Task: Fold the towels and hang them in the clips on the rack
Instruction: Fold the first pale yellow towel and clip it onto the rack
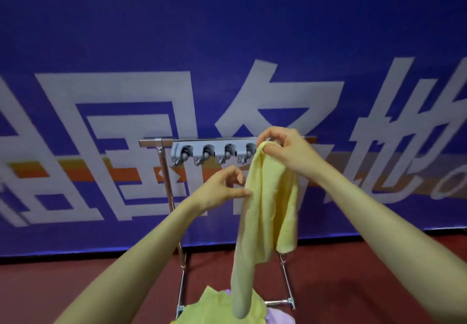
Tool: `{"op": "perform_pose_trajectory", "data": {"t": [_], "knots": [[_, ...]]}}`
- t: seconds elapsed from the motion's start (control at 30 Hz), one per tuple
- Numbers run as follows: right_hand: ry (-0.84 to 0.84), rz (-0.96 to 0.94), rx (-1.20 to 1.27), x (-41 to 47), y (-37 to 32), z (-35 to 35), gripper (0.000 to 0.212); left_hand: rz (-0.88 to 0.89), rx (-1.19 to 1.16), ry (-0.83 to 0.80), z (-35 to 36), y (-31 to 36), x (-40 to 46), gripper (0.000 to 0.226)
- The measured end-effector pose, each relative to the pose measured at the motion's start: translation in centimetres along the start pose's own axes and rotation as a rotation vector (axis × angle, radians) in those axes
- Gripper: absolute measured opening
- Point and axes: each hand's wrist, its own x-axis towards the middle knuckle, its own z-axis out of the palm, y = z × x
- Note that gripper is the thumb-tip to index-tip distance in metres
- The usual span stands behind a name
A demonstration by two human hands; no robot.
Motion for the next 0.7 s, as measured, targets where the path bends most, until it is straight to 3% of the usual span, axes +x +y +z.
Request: {"op": "perform_pose_trajectory", "data": {"t": [0.13,0.3,0.43,0.57,0.7], "knots": [[0.021,-0.056,-0.008,1.6,-2.1,-0.8,0.014,-0.027,-0.052,-0.047,-1.5,2.1,-0.2,0.022],[0.124,-0.076,-0.032,3.1,-2.8,-0.4,0.008,-0.072,0.194,-0.044,-3.6,1.4,-1.2,0.023],[0.214,-0.042,-0.027,4.0,-3.1,-0.6,0.005,-0.176,0.329,-0.018,-6.0,-1.6,-1.5,0.028],[0.242,0.012,-0.012,4.6,-2.8,-1.2,0.004,-0.328,0.364,0.042,-7.6,-4.5,-1.9,0.013],[0.291,0.039,0.012,4.7,-2.2,-1.7,0.004,-0.439,0.377,0.111,-9.0,-6.7,-2.5,0.023]]}}
